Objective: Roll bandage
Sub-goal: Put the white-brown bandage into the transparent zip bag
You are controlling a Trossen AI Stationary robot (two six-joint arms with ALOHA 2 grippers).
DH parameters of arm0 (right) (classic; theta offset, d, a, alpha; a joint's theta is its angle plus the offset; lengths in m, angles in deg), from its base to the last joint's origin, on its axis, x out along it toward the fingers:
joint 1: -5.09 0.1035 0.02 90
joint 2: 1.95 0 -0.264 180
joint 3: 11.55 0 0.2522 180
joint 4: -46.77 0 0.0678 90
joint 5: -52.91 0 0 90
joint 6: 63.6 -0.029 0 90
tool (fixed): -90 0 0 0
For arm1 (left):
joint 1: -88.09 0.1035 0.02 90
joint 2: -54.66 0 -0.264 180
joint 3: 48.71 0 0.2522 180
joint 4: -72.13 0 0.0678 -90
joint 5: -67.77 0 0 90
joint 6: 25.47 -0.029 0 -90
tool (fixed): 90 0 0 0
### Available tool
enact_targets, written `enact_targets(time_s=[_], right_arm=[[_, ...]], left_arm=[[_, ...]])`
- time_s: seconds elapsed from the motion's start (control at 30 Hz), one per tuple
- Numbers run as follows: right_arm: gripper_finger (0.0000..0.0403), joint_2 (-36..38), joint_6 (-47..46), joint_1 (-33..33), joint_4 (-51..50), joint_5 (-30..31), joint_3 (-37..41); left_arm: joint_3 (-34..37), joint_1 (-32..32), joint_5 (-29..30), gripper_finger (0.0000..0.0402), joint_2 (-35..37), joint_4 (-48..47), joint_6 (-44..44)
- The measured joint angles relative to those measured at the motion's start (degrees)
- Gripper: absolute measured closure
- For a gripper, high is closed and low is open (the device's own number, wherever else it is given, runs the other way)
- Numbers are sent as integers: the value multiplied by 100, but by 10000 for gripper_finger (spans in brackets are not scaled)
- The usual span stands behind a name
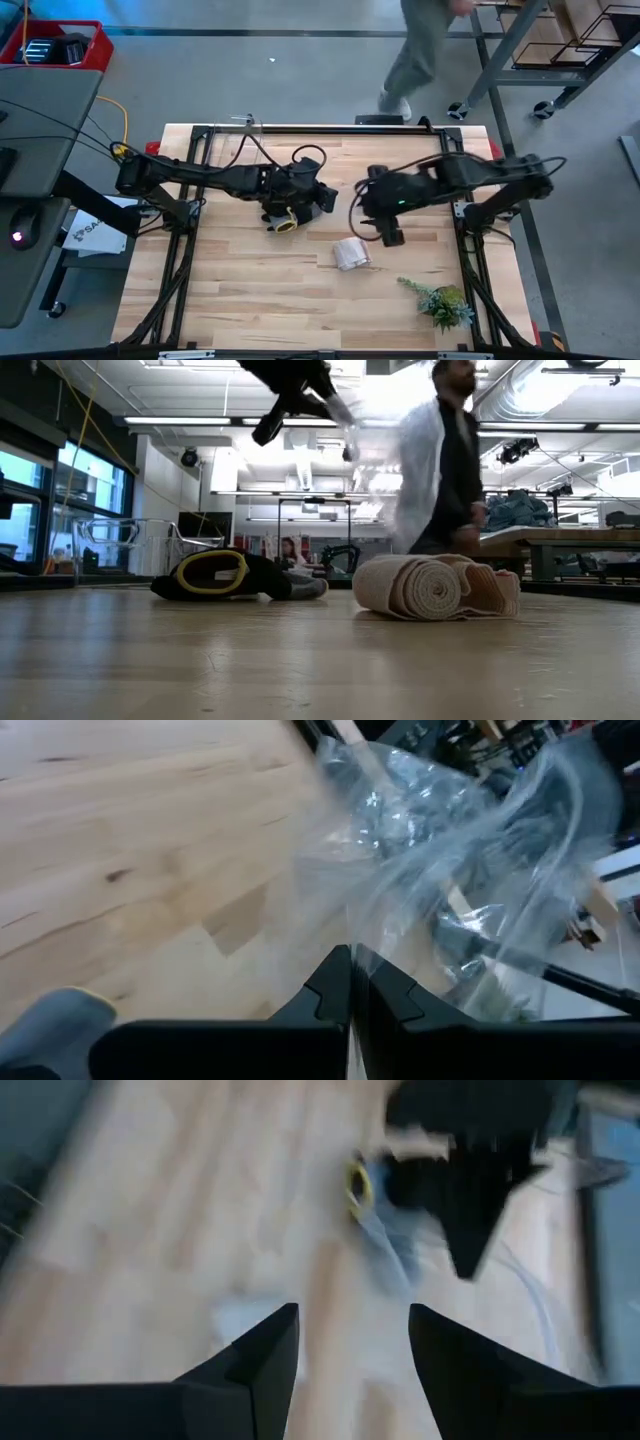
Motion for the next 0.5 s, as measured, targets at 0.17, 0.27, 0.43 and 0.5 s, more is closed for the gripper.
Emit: enact_targets(time_s=[0.17,0.27,0.43,0.5], right_arm=[[220,-532,606,5,-420,878,-439],[220,-628,842,-14,-470,1014,-651],[248,-706,862,-34,-870,938,-635],[280,-684,869,-34,-996,990,-601]], left_arm=[[-230,-15,-159,401,0,-1,-2],[-244,-33,-232,401,2,-19,6],[-242,-31,-234,401,39,-4,87],[-242,-31,-268,401,59,-1,106]])
